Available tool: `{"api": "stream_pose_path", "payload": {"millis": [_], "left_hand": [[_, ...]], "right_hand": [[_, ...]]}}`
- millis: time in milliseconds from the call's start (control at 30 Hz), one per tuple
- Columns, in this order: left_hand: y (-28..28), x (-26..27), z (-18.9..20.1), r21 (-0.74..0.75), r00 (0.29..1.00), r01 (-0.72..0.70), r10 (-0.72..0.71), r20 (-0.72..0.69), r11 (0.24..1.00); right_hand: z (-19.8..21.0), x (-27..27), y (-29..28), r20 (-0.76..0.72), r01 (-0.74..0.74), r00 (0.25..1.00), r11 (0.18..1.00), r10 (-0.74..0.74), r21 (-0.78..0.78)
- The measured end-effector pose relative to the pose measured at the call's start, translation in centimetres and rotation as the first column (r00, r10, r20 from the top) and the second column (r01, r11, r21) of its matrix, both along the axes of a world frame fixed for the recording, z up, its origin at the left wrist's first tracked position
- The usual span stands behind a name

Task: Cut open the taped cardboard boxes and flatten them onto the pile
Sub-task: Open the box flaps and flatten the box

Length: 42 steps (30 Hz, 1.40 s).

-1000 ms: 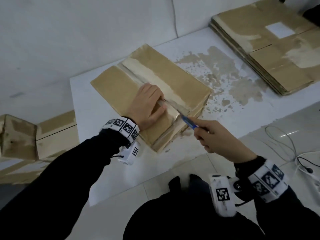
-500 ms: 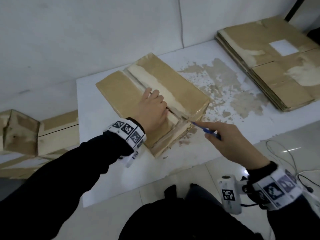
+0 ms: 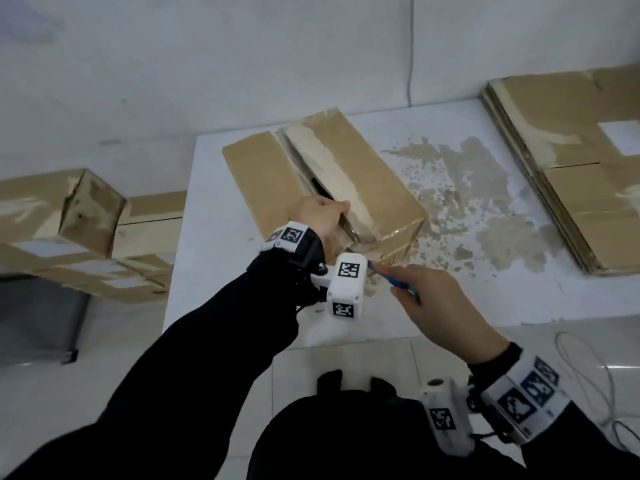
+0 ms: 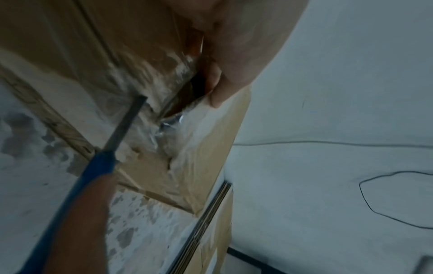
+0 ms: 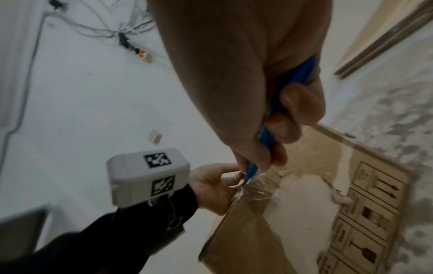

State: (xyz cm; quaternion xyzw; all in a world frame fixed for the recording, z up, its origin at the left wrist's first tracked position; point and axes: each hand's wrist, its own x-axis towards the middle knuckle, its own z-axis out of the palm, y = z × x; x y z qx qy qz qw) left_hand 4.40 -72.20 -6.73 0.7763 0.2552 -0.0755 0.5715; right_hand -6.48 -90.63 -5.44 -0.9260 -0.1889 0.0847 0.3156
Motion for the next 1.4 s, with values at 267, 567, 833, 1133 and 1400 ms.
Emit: {"api": "stream_pose_path", "payload": {"millis": [267, 567, 833, 1133, 1400], "left_hand": [[-1.1, -1.4, 1.1, -0.057, 0.991, -0.058, 0.065, 0.116, 0.997], [-2.0, -1.0, 1.0, 0.123, 0.994, -0.018, 0.004, 0.108, 0.992], [1.3, -0.3, 4.0, 0.368, 0.926, 0.359, -0.378, -0.022, 0.858], [7.3, 2.2, 5.7, 0.826, 0.820, 0.550, -0.268, -0.506, 0.122], [1.7, 0.1, 3.0, 0.800, 0.875, 0.460, -0.349, -0.335, 0.386]], "right_hand": [[0.3, 1.9, 1.5, 0.221, -0.026, 0.972, 0.968, 0.083, -0.250], [1.9, 3.9, -5.7, 0.039, -0.082, 0.995, 0.967, 0.094, -0.240], [4.2, 8.0, -11.3, -0.144, 0.202, 0.976, 0.930, -0.164, 0.306], [-0.1, 10.9, -7.6, -0.367, 0.357, 0.901, 0.876, -0.231, 0.325], [-1.6, 4.8, -3.1, -0.666, 0.449, 0.743, 0.693, 0.061, 0.564]]}}
